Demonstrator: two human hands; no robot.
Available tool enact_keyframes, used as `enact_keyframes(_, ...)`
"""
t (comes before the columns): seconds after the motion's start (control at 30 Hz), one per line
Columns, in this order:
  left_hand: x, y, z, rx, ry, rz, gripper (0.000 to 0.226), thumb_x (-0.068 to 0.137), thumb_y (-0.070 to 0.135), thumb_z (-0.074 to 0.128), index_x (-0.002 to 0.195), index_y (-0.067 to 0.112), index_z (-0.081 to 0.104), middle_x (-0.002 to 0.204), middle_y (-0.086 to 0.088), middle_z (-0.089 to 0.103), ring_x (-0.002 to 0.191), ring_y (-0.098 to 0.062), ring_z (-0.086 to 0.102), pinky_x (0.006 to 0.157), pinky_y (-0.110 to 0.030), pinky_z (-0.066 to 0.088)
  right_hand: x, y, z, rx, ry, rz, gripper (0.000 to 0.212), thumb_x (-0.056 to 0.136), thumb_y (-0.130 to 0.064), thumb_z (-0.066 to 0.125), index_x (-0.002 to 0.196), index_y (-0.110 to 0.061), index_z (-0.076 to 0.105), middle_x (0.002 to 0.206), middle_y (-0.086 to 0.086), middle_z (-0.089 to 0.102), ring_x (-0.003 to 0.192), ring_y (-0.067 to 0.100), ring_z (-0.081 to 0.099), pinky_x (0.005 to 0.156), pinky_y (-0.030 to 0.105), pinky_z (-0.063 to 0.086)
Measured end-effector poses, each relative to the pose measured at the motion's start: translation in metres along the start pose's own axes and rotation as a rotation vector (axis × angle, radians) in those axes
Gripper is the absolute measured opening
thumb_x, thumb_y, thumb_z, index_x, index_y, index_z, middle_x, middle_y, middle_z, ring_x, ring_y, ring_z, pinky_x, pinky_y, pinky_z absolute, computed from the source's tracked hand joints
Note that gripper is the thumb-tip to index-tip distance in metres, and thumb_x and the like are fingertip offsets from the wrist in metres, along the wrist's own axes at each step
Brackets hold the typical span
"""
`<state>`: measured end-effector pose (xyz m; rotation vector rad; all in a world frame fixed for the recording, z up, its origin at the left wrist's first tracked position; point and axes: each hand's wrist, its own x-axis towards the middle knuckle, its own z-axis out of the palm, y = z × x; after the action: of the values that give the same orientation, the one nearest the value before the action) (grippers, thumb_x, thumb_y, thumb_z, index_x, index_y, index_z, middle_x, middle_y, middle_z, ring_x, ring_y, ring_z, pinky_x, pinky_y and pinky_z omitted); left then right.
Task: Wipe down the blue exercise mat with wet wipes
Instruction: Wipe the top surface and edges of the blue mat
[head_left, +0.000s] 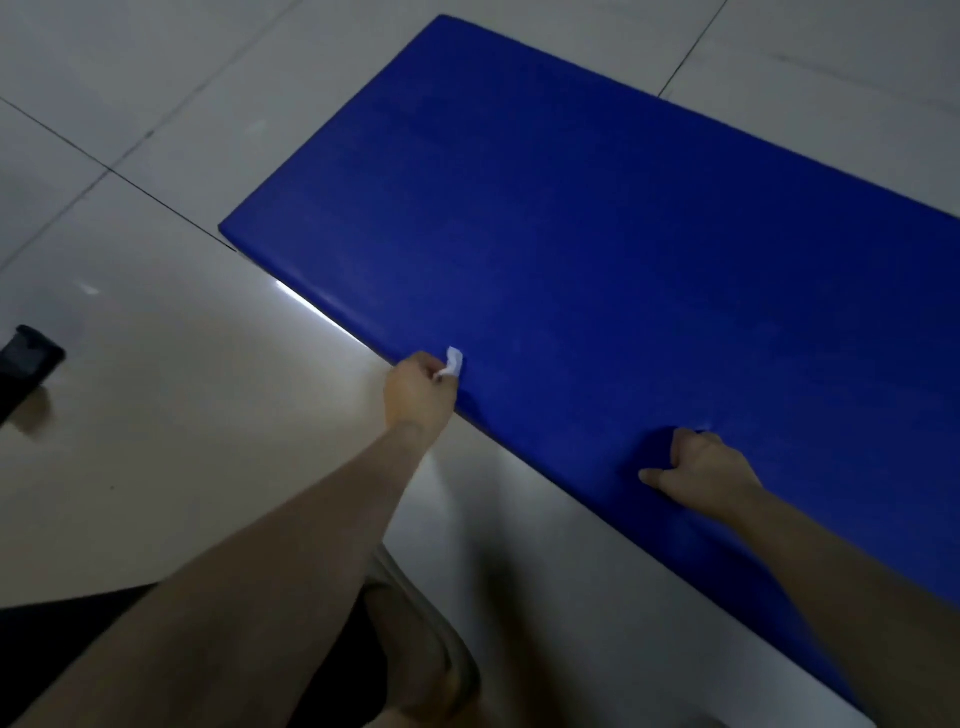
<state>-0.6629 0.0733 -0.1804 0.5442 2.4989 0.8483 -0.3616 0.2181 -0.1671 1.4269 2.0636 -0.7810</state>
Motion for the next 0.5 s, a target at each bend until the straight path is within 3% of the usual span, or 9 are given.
enact_keyframes(0.1, -0.049, 0.011, 0.027, -0.03, -0.124, 0.079, 0.049, 0.099, 0.054, 0.055, 0.066, 0.018, 0.054, 0.059, 0.004, 0.054, 0.052, -0.009, 0.049, 0.052, -0.027, 0.043, 0.004, -0.002, -0.001, -0.002, -0.036, 0.024, 0.05, 0.087, -0.051, 0.068, 0.111, -0.012, 0.049, 0.119, 0.01, 0.049, 0.1, 0.028, 0.057, 0.076, 0.036, 0.049)
enact_keyframes(0.2, -0.1, 0.018, 0.06, -0.013, -0.27, 0.164, 0.028, 0.099, 0.041, 0.06, 0.076, 0.025, 0.055, 0.075, 0.006, 0.057, 0.064, -0.008, 0.055, 0.06, -0.026, 0.046, 0.009, -0.003, -0.005, -0.01, -0.073, 0.026, 0.061, 0.086, -0.054, 0.069, 0.123, -0.01, 0.049, 0.127, 0.013, 0.051, 0.106, 0.03, 0.057, 0.08, 0.036, 0.049)
enact_keyframes(0.3, -0.13, 0.024, 0.075, 0.148, -0.377, 0.395, 0.01, 0.099, 0.03, 0.058, 0.096, 0.021, 0.06, 0.098, 0.002, 0.06, 0.083, -0.011, 0.058, 0.074, -0.029, 0.051, 0.011, -0.003, -0.007, -0.032, -0.103, 0.026, 0.069, 0.085, -0.058, 0.068, 0.131, -0.011, 0.047, 0.132, 0.014, 0.052, 0.11, 0.029, 0.057, 0.077, 0.033, 0.044)
enact_keyframes(0.4, -0.109, 0.024, 0.064, 0.361, -0.405, 0.654, 0.026, 0.103, 0.036, 0.047, 0.098, 0.014, 0.06, 0.1, -0.006, 0.057, 0.085, -0.022, 0.056, 0.074, -0.034, 0.047, 0.011, -0.002, -0.006, -0.029, -0.092, 0.017, 0.064, 0.084, -0.059, 0.069, 0.125, -0.013, 0.048, 0.127, 0.012, 0.054, 0.106, 0.026, 0.057, 0.077, 0.033, 0.046)
enact_keyframes(0.5, -0.061, 0.021, 0.042, 0.454, -0.385, 0.507, 0.04, 0.104, 0.048, 0.046, 0.097, 0.011, 0.06, 0.101, -0.01, 0.055, 0.09, -0.029, 0.056, 0.081, -0.041, 0.048, 0.009, -0.001, -0.006, -0.017, -0.088, 0.018, 0.057, 0.086, -0.055, 0.069, 0.119, -0.012, 0.049, 0.124, 0.012, 0.054, 0.102, 0.026, 0.057, 0.078, 0.034, 0.048)
